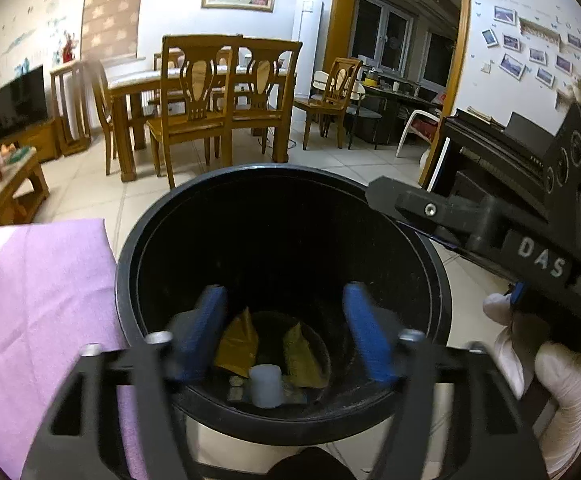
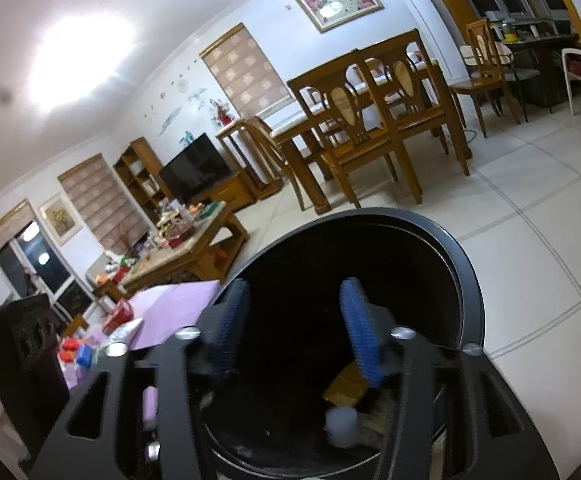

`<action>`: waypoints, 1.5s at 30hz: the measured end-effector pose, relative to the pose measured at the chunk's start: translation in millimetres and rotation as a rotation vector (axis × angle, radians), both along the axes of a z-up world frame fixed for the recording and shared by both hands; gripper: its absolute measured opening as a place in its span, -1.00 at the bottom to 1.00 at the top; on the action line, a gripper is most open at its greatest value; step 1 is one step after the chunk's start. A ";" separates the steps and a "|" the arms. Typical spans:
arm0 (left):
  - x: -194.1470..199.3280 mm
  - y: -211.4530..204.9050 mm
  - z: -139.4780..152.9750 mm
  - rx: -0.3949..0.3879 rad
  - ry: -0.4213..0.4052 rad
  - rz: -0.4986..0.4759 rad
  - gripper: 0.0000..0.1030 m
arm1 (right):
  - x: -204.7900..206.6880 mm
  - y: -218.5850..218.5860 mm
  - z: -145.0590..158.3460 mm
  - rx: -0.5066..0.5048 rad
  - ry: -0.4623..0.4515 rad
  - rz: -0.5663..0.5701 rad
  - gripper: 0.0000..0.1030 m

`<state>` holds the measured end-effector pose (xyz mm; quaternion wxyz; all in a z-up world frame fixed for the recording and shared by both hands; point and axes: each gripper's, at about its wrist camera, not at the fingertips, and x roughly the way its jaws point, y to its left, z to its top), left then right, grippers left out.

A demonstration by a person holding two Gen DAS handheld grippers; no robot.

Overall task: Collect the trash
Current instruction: 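Open both grippers to drop the cup and bag into the bin, then move both open grippers back to the items on the table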

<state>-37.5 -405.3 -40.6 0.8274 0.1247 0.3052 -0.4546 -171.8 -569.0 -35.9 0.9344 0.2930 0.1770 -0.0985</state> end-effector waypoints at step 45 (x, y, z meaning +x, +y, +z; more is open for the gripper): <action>5.2 53.9 21.2 -0.055 -0.017 0.095 0.89 | -12.4 44.5 24.1 -0.025 -0.003 -0.024 0.90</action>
